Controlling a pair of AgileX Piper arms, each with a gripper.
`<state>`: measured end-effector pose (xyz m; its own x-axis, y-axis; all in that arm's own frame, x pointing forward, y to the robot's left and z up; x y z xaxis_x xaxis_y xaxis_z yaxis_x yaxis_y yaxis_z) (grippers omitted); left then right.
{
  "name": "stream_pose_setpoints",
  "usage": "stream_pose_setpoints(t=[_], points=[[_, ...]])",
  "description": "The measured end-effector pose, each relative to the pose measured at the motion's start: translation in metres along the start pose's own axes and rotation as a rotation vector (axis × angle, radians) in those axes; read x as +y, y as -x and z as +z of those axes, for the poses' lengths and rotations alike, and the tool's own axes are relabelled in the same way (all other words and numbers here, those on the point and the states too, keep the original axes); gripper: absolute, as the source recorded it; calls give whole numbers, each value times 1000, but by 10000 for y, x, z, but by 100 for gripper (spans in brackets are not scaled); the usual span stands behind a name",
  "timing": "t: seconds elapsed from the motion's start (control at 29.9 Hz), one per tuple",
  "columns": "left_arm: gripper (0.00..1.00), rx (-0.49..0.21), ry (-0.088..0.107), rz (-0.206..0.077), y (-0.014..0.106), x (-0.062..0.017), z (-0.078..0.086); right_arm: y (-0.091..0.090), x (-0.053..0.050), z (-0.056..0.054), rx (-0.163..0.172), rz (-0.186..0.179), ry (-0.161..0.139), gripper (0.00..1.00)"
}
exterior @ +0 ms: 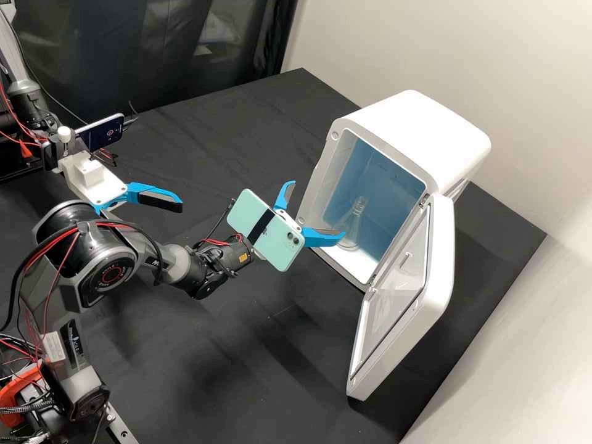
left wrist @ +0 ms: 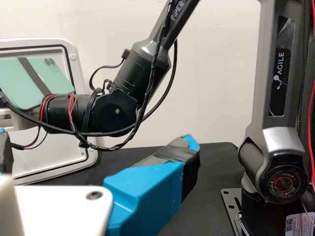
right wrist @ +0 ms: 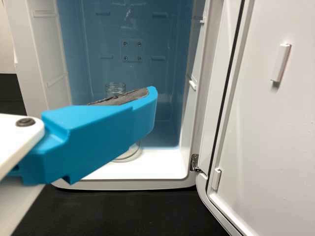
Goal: Take the flask out of the incubator
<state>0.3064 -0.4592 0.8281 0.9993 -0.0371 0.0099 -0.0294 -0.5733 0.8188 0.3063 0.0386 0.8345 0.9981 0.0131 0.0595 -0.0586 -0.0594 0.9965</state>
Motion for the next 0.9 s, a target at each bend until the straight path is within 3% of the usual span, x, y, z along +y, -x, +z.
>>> stream_pose_setpoints(t=[0.4, 0.53, 0.8, 0.9], points=[[100, 5, 0, -8, -8, -26, -17, 0, 0, 0, 0, 0, 0, 100], [100, 21, -4, -38, -32, -114, -79, 0, 0, 0, 0, 0, 0, 100], [100, 128, 2, -116, -66, -354, -421, 0, 0, 0, 0, 0, 0, 100], [100, 163, 6, -133, -61, -407, -531, 0, 0, 0, 0, 0, 0, 100]])
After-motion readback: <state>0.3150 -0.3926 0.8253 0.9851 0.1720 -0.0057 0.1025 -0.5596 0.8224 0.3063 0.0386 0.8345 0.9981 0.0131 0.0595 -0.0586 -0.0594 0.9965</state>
